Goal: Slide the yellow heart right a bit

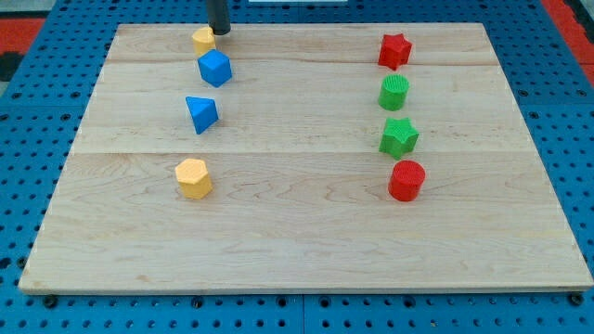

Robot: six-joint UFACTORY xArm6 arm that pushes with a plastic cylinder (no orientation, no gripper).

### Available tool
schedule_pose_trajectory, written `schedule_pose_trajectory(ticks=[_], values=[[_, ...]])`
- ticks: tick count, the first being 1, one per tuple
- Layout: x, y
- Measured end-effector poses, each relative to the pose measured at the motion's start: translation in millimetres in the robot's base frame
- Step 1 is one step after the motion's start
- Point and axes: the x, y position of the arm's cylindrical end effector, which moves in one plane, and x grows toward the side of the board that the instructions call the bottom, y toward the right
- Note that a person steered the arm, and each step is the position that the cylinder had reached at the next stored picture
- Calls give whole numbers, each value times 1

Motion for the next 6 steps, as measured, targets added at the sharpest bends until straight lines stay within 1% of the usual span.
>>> schedule_pose_trajectory(ticks=[1,2,3,4,5,6], values=[[-1,-14],[8,-62],[33,-99],[73,-71],[74,-50],[55,-32]])
